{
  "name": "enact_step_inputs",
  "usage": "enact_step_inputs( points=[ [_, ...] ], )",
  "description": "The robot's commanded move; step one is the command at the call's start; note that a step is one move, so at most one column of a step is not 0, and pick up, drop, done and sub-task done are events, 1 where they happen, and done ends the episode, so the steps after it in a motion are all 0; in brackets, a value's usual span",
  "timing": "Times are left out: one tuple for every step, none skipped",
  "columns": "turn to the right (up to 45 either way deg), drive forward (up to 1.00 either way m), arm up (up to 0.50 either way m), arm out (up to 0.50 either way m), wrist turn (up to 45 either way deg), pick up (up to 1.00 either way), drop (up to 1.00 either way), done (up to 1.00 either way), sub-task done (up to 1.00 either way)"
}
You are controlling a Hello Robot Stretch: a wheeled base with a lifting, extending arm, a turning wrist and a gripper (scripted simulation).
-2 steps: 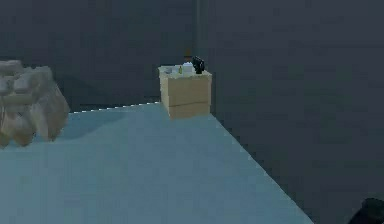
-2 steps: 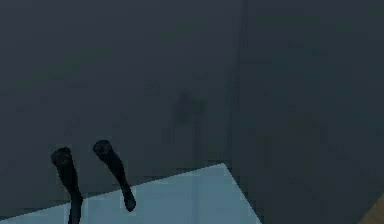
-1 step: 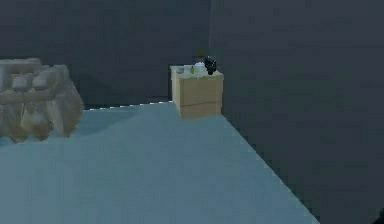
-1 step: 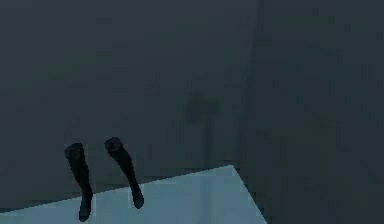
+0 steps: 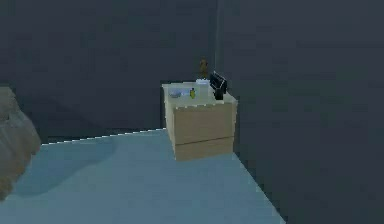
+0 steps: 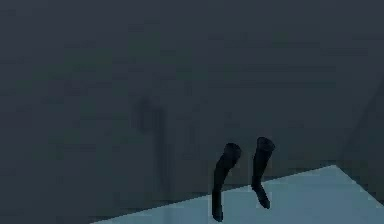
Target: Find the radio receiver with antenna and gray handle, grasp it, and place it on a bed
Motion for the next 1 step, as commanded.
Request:
enact_step_inputs(
  points=[
    [0.0, 1.0, 0.0, 0.0, 0.0, 0.0, 0.0, 0.0, 0.0]
  ],
)
